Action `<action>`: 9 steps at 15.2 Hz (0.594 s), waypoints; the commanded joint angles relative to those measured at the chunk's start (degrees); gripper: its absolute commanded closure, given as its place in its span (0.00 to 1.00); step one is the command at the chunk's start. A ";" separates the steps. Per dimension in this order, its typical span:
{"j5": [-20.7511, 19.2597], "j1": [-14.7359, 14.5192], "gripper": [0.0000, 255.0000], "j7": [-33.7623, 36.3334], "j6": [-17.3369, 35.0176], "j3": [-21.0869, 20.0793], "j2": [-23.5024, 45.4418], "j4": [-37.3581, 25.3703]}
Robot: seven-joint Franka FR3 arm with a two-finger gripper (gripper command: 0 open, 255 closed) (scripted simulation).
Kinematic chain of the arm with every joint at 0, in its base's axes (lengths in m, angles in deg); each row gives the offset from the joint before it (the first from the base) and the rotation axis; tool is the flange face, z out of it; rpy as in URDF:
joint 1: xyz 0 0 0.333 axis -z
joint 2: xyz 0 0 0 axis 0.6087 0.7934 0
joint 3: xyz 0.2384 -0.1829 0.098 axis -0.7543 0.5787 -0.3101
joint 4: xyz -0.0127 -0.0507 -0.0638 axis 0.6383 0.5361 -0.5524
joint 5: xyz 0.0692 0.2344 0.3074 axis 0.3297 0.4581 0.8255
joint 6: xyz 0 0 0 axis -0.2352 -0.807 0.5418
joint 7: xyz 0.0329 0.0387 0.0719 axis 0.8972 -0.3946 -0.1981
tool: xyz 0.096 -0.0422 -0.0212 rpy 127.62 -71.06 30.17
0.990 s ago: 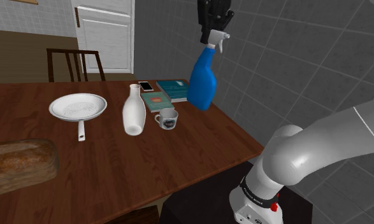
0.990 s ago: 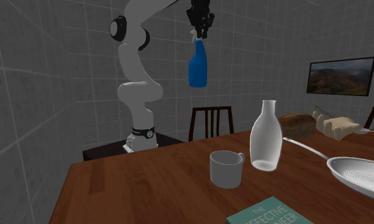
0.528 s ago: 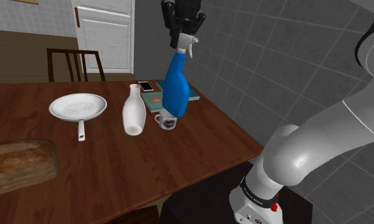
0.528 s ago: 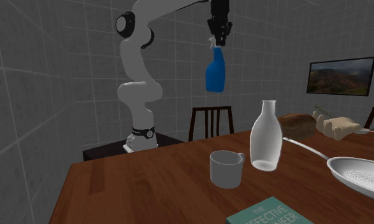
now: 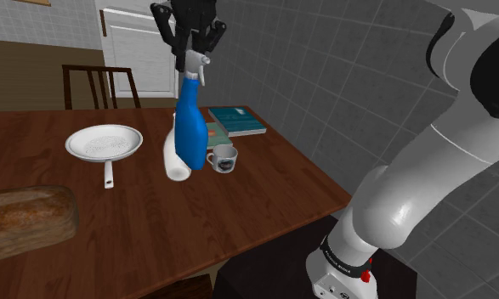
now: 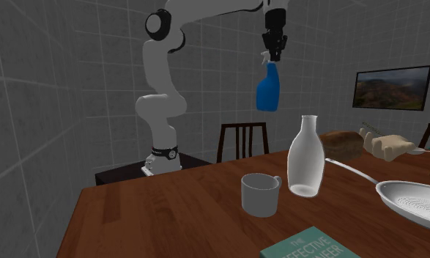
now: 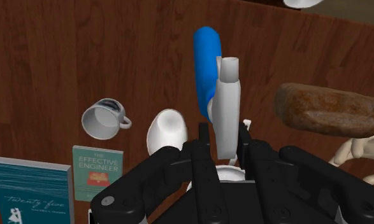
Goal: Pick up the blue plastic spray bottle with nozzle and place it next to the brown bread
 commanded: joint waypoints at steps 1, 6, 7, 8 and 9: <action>-1.23 -0.84 1.00 3.03 0.88 -2.18 3.62 -2.77; -6.26 -3.94 1.00 10.10 1.84 -6.64 14.27 -11.63; -7.56 -4.88 1.00 11.51 1.76 -7.34 16.65 -13.82; -8.94 -5.96 1.00 12.88 1.56 -7.93 19.13 -16.19; -10.38 -7.18 1.00 14.21 1.24 -8.42 21.69 -18.75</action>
